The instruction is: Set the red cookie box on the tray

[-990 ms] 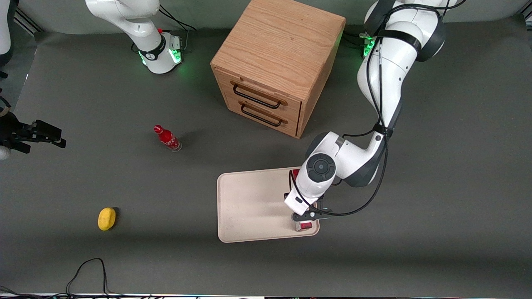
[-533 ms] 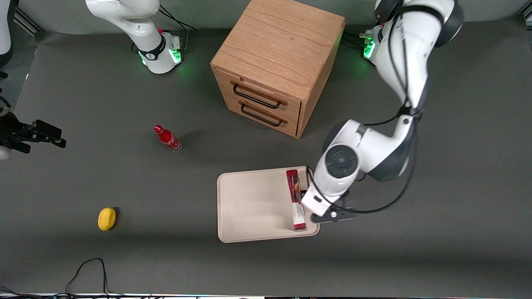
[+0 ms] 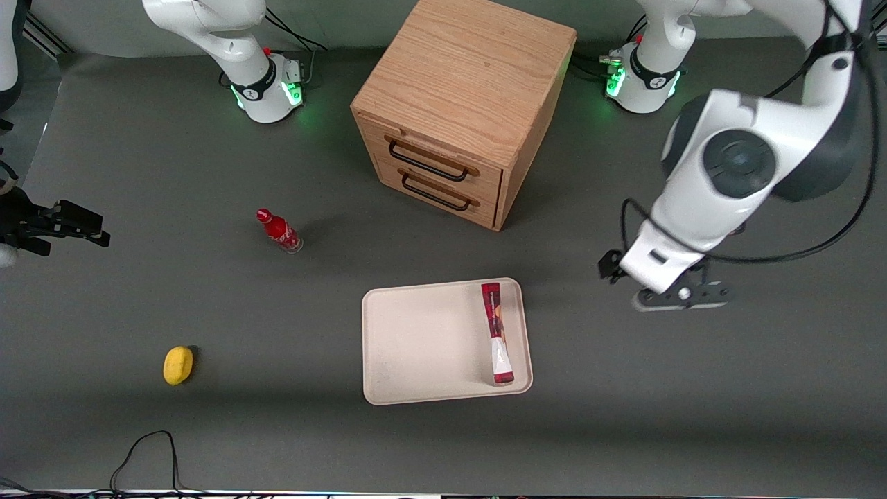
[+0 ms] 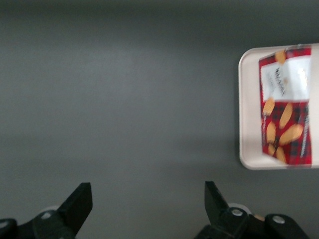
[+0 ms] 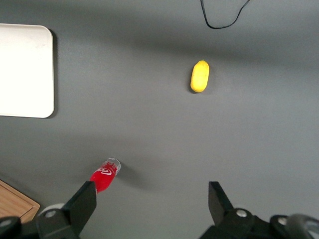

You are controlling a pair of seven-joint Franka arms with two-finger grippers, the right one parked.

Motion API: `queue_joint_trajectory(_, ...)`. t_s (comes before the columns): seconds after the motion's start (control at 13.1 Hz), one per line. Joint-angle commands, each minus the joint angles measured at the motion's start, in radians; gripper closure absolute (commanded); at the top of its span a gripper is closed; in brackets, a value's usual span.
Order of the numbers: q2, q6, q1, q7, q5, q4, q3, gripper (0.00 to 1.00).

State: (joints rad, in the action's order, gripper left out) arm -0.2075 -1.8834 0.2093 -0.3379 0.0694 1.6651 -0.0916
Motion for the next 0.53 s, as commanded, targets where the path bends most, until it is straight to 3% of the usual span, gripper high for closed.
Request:
queue_joint_trajectory(0.0,0.186,0.0,-0.002,0.234,-0.071,0.206,0.146,0.0)
queue_joint_trajectory(0.15,0.218,0.041,0.001,0.286,-0.068,0.217,0.222,0.0)
queue_joint_trajectory(0.3,0.218,0.131,-0.025,0.283,-0.025,0.159,0.228,0.0)
queue_joint_trajectory(0.46,0.203,0.235,-0.162,0.286,-0.011,0.067,0.138,0.0)
